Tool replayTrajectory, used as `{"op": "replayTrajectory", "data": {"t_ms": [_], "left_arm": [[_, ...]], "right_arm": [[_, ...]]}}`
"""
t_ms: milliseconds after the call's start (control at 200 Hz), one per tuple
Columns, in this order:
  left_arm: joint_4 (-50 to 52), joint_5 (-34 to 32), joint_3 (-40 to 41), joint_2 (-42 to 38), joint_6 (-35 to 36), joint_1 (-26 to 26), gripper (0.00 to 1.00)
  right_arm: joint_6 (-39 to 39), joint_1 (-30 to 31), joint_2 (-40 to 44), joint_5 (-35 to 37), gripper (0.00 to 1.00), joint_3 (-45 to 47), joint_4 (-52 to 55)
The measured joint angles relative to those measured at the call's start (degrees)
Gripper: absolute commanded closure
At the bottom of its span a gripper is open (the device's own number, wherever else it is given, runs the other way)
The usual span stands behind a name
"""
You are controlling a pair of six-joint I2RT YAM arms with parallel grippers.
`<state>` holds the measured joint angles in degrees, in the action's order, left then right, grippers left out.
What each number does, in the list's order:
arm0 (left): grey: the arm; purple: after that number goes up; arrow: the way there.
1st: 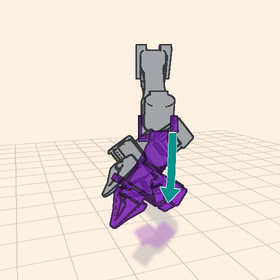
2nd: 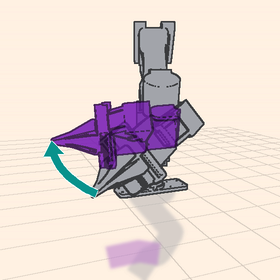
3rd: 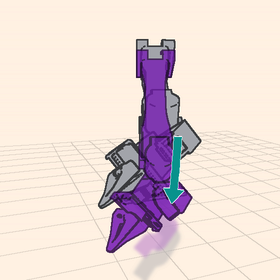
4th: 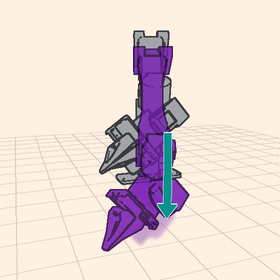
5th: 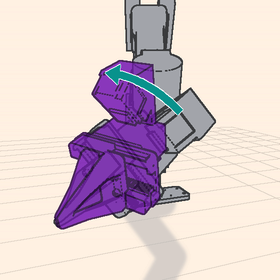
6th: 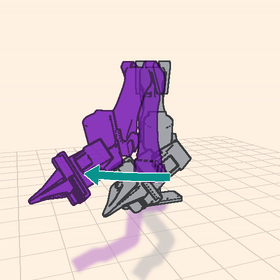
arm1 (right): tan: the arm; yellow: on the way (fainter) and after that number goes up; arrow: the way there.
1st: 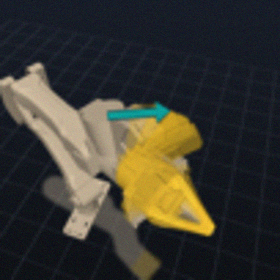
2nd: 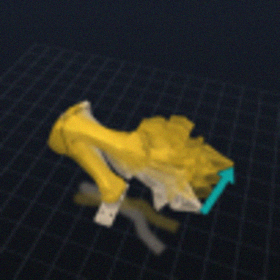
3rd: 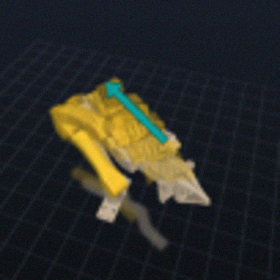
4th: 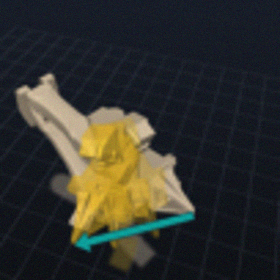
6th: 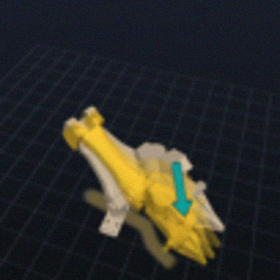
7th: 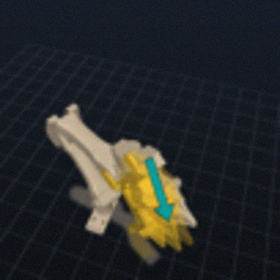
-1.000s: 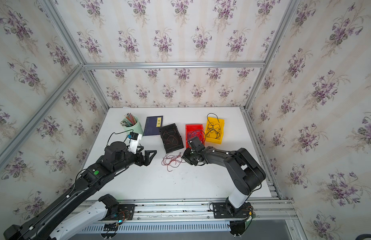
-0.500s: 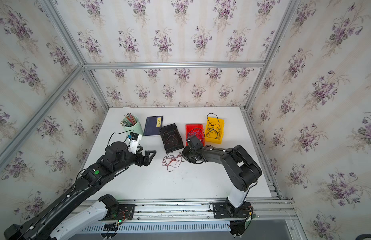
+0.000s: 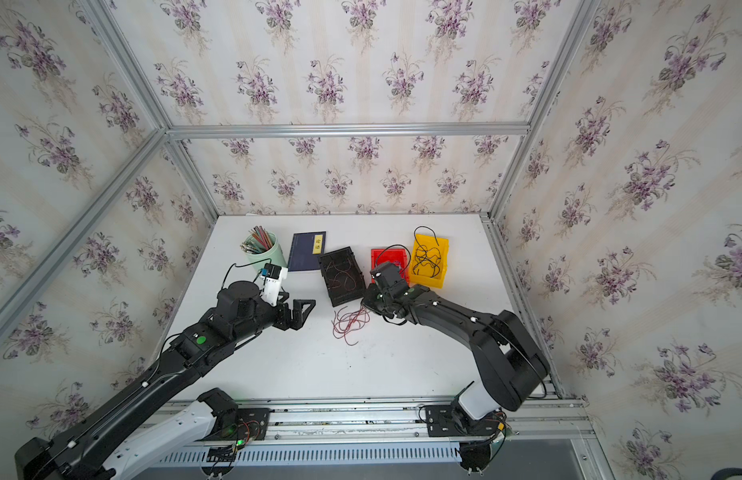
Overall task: Untangle and sort cables by color
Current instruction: Untie the cable.
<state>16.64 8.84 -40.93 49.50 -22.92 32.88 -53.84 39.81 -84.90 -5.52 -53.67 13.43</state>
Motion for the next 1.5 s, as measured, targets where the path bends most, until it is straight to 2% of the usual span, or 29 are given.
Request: {"op": "replayTrajectory", "data": {"t_ms": [195, 365, 664, 899, 1244, 1349, 1499], "left_arm": [[-2.6, 2.4, -0.5, 0.9, 0.5, 0.0, 0.01], [-6.5, 5.6, -0.7, 0.8, 1.5, 0.0, 0.01], [-16.0, 12.2, -4.5, 4.7, 2.4, 0.9, 0.01], [-20.3, 14.3, -8.9, 9.6, 4.5, 3.2, 0.01], [-20.9, 9.8, -16.2, 18.2, 8.0, 5.5, 0.00], [-20.1, 7.3, -18.3, 20.8, 8.6, 5.8, 0.08], [-18.8, 4.4, -20.4, 24.8, 9.0, 6.1, 0.10]], "right_arm": [[5.4, 2.7, 9.3, 5.1, 1.00, -6.8, 6.7], [10.9, 3.8, 13.5, 6.3, 1.00, -14.1, 7.3], [17.1, 4.1, 16.1, 2.1, 1.00, -21.0, 3.7], [19.2, 4.1, 16.9, -2.5, 1.00, -22.8, -0.2], [19.2, 4.1, 17.0, -5.9, 1.00, -22.7, -0.7], [18.8, 4.1, 17.1, -6.6, 1.00, -22.7, -0.7], [18.0, 4.1, 17.7, -7.1, 1.00, -23.0, -0.7]]}}
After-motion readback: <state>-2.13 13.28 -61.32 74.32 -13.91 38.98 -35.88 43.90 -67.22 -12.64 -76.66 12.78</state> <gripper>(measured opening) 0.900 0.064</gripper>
